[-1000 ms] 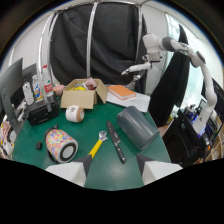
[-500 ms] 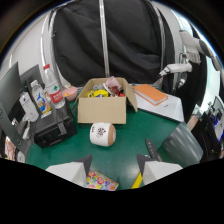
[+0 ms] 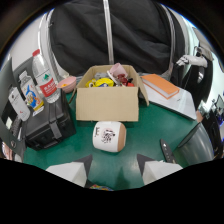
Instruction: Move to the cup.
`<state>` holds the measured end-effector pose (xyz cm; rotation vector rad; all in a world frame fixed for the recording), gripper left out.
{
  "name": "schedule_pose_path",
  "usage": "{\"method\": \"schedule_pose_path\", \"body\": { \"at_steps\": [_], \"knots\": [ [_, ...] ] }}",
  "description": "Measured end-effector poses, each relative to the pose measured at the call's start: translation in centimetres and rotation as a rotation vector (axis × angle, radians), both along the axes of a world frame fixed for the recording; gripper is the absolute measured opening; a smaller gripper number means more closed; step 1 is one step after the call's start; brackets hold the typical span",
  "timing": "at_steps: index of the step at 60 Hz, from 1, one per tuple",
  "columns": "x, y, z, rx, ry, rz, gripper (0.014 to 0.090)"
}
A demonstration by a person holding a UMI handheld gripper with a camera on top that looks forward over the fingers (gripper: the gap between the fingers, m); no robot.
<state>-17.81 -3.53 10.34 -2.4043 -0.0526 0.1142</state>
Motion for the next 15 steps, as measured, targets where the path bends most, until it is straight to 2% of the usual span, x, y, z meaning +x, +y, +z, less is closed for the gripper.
{"method": "schedule_pose_path", "body": {
  "at_steps": [15],
  "knots": [
    [-0.56,0.28,0.00,0.005,0.003,0.003,0.0851]
  ]
}}
